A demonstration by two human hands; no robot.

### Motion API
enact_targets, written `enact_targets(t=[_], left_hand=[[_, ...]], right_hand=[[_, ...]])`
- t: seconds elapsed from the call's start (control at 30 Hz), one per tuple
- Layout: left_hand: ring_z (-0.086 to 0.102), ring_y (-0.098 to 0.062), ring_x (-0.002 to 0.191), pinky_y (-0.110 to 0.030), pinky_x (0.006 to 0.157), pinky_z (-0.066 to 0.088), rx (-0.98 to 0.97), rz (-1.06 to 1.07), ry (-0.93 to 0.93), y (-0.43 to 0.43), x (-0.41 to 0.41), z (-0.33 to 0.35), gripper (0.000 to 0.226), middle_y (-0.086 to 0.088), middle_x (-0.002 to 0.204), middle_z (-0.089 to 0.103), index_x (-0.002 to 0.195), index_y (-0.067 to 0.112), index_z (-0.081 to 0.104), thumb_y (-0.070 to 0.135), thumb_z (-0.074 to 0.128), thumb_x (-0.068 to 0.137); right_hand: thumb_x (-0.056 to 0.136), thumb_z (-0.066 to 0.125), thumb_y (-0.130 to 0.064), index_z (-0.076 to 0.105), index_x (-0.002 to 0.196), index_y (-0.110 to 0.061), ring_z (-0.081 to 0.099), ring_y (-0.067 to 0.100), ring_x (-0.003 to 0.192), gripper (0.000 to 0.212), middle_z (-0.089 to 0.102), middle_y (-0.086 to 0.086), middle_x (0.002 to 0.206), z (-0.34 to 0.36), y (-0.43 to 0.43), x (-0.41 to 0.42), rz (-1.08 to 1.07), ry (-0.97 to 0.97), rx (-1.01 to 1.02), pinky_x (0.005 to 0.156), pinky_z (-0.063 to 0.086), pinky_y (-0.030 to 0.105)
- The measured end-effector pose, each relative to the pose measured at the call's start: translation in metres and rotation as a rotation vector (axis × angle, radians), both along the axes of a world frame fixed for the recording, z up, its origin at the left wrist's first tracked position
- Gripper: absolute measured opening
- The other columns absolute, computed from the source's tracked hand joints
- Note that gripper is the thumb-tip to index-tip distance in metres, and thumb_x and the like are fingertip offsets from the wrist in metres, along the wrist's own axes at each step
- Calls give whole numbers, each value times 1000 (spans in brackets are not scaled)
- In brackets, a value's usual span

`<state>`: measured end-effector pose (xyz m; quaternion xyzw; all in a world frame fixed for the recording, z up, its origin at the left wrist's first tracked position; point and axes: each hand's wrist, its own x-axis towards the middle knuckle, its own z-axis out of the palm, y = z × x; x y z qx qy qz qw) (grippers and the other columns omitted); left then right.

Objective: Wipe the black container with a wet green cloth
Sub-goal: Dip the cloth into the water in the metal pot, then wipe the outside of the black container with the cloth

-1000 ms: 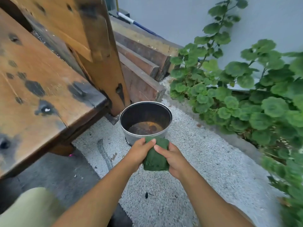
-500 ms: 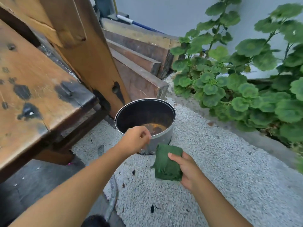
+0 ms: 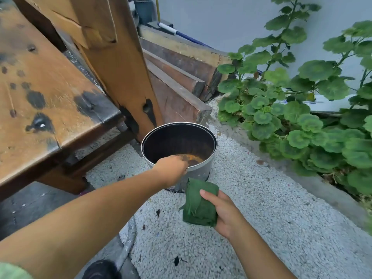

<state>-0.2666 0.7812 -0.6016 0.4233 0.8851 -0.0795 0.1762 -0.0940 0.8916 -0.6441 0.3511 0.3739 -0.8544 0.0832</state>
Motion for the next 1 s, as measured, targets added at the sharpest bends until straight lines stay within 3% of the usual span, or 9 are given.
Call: enact_targets(t=[0.2,0.27,0.37,0.43,0.6,0.67,0.73,0.87,1.0], left_hand=[[61,-33,93,-40,71,50,39,15,86,8,-7,29,19,-5,96,56,93,12,62,24,50,102],[61,-34,84,-41,70,52,80,75,74,10,-13,45,27,-6,87,58,76,16,54,25,52,101],[57,-32,72,-35,63,43,142,187,2,7,-21,62,42,-3,68,53,61,19,45,31,55,100],[51,-30,65,-33,59,37,186,237,-54,3,-21,66,43,-8,64,51,61,11,48,29,58,99],[23,-21,50,-33,52,21,192,442,-190,-10,-13,52,59,-6,54,24,53,15,28,27,63,99],[23,-18,45,-29,53,28,227,557,-257,-16,-8,44,59,-2,49,21,52,16,29,27,64,98],[22,-18,43,-29,65,37,321,674,-320,-21,-6,39,58,1,47,19,53,16,29,24,62,99],[19,-18,46,-31,56,24,502,764,-414,-35,-2,32,57,0,53,19,56,19,25,22,59,102],[28,-18,52,-33,57,26,574,766,-396,-49,8,17,47,-2,56,30,60,16,34,19,52,104]], right_hand=[[88,75,-11,70,117,-11,75,34,101,30,78,15,108,11,13,-7,-32,36,16,92,58,50],[84,78,-14,69,120,-11,74,34,103,37,78,15,109,17,16,-10,-49,66,26,93,58,51],[71,83,-20,69,119,-12,75,33,101,51,78,14,109,25,16,-14,-68,123,28,89,59,49],[68,83,-21,69,119,-12,76,32,100,53,78,15,109,29,14,-18,-91,153,17,85,60,47],[85,78,-10,68,118,-12,76,32,96,34,79,15,105,27,4,-29,-182,140,43,75,62,43],[86,78,-10,69,116,-12,77,31,93,32,79,14,103,27,-1,-35,-197,135,34,70,62,42],[85,79,-10,70,115,-13,78,30,91,31,80,12,102,27,-8,-41,-200,129,43,69,62,42],[85,79,-9,66,116,-13,78,28,90,34,79,11,102,27,-21,-51,-168,160,122,68,63,41],[80,82,-13,66,106,-19,77,25,87,32,78,9,101,22,-43,-60,-71,134,384,81,63,51]])
